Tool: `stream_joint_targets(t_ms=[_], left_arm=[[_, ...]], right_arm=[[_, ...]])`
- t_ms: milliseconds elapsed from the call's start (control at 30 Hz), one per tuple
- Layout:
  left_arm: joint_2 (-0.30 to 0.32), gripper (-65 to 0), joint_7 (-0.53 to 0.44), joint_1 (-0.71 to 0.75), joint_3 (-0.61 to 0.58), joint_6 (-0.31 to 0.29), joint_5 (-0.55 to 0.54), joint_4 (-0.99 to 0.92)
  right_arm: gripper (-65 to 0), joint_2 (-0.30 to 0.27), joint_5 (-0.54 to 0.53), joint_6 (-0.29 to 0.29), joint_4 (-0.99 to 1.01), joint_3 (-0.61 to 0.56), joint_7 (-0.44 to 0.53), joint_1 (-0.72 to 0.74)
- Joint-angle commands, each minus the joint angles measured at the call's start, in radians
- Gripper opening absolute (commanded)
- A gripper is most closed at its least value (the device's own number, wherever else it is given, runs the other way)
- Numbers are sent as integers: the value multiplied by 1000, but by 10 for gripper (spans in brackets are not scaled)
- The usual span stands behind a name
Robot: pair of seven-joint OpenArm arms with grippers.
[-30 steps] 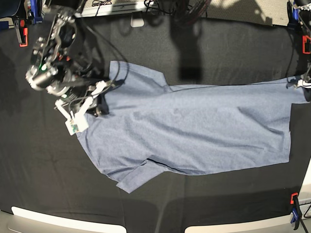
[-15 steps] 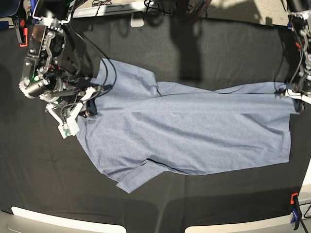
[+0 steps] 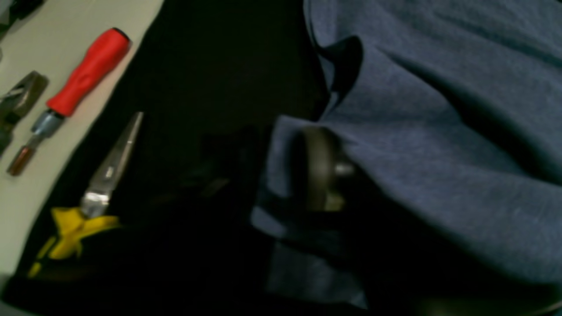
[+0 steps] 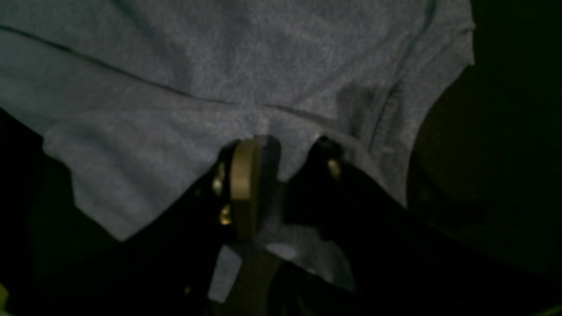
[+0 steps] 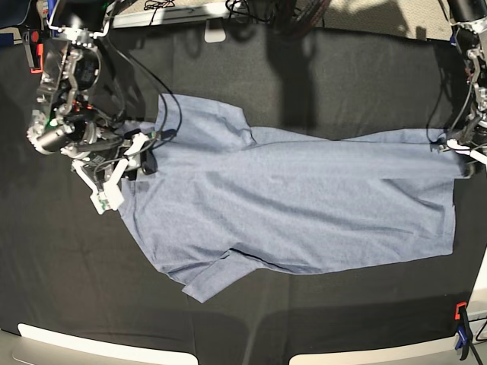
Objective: Layout the t-shirt on the table in an organized manner, then fold the t-shirt properly
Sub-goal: 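Lift the shoulder corner with the right gripper and swing it inward, then lower the held corner and drag it back outward with the right gripper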
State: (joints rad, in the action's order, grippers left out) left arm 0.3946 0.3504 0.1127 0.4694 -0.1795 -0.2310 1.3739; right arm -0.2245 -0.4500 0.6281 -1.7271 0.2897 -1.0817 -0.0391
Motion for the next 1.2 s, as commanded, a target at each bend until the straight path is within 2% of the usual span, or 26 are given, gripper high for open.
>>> stream_joint_targets(t_ms=[0,133,300,400,500,633,700,900,1033,1167], left_arm=[[34,-387,-21,-10,7,11,-5,15],[95,-387,27,-10,8,12,-21,16],[157,-387,142,13,9,9,-180,16],[151,-387,147,50,9,-23,-212,16],[148,-388,147,96,9,-27,-246,16],[147,-388,131,134,9,-104,-323,15],[135,-388,93,132,10,-105,-347,15],[67,-390,90,74,9,-101,-342,-24],[54,-390,90,-1,9,-72,-306,-154],[54,-390,102,-30,9,-72,-296,-210]], right_arm=[[-446,-23,-29,17,-18,5,-12,22],[-446,-58,-59,29,-34,8,-43,27],[-446,-56,-67,29,-97,74,-43,13],[-446,-55,-115,29,-123,143,-43,-11],[-446,-55,-140,29,-128,219,-43,-37],[-446,-55,-179,30,-128,296,-43,-68],[-446,-55,-195,30,-128,314,-43,-80],[-446,-53,-193,30,-128,319,-43,-92],[-446,-53,-193,30,-128,319,-43,-92],[-446,-53,-193,30,-128,319,-43,-92]])
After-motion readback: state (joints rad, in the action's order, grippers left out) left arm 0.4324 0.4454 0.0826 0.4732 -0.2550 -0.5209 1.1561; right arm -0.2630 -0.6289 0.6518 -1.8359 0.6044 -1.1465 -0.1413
